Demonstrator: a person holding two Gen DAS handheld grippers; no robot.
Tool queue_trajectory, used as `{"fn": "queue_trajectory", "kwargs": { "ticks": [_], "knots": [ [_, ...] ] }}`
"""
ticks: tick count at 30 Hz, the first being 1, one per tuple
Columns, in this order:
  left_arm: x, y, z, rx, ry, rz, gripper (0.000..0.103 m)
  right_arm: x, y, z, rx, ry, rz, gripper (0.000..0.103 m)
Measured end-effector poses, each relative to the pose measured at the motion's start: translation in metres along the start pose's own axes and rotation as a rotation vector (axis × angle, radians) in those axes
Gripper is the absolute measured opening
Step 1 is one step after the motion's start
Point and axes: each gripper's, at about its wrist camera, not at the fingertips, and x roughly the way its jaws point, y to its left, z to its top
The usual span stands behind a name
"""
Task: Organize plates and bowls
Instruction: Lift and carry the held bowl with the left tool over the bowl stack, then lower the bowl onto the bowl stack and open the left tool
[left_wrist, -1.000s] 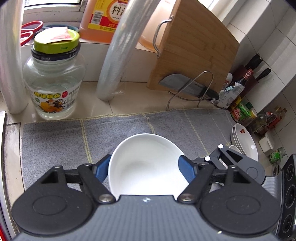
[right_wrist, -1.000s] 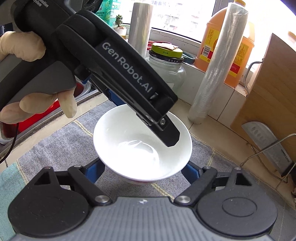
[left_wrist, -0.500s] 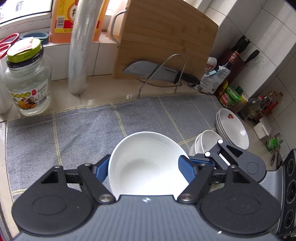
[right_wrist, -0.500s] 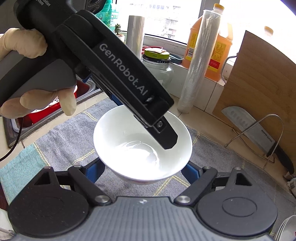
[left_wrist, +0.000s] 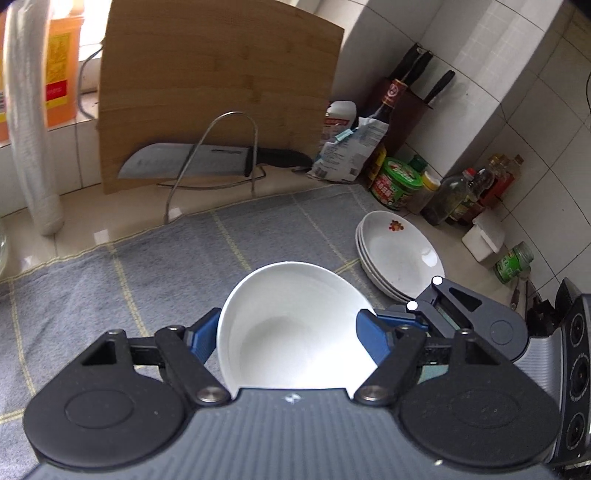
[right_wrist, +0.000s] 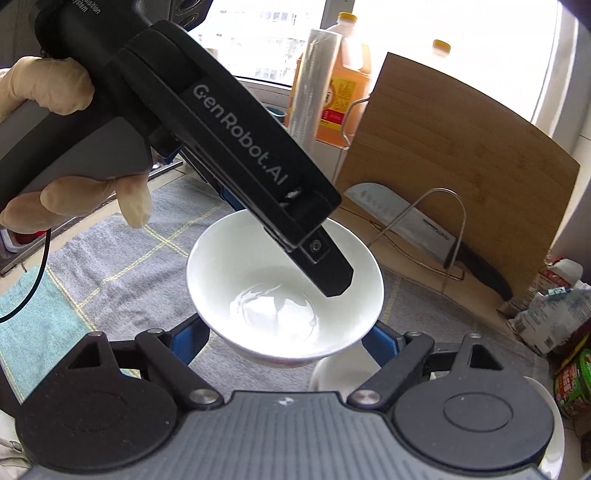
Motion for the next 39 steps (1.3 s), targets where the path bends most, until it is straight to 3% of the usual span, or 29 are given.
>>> {"fn": "queue_trajectory", "kwargs": {
  "ticks": [14,39],
  "knots": [
    [0.058,-0.041,0.024,0.076,0.042,-0.049,0.076,-0.007,-0.053,-0.032,0.074,0.032,-0.071,0.092],
    [0.091,-0.035,0.016,0.062,0.098,-0.033,0.077,0.018,-0.068,-0.050,0.183,0.075,-0.004,0.092]
  ]
}}
